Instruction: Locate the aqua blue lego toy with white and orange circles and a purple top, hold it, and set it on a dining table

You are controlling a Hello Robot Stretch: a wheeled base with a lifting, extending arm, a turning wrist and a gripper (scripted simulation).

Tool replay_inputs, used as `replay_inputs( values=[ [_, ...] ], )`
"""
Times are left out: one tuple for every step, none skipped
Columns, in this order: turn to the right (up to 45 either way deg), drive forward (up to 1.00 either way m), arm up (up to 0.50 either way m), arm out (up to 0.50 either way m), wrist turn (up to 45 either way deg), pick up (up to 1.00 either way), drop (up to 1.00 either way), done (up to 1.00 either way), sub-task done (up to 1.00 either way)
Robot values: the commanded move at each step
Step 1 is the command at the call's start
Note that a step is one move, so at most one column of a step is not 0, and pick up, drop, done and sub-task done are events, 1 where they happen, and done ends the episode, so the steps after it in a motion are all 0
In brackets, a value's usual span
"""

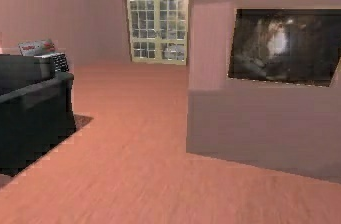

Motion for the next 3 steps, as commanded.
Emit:
replay_inputs(
  values=[
    [0.0, 1.0, 0.0, 0.0, 0.0, 0.0, 0.0, 0.0, 0.0],
    [-3.0, 0.0, 0.0, 0.0, 0.0, 0.0, 0.0, 0.0, 0.0],
    [0.0, 0.8, 0.0, 0.0, 0.0, 0.0, 0.0, 0.0, 0.0]
  ],
)
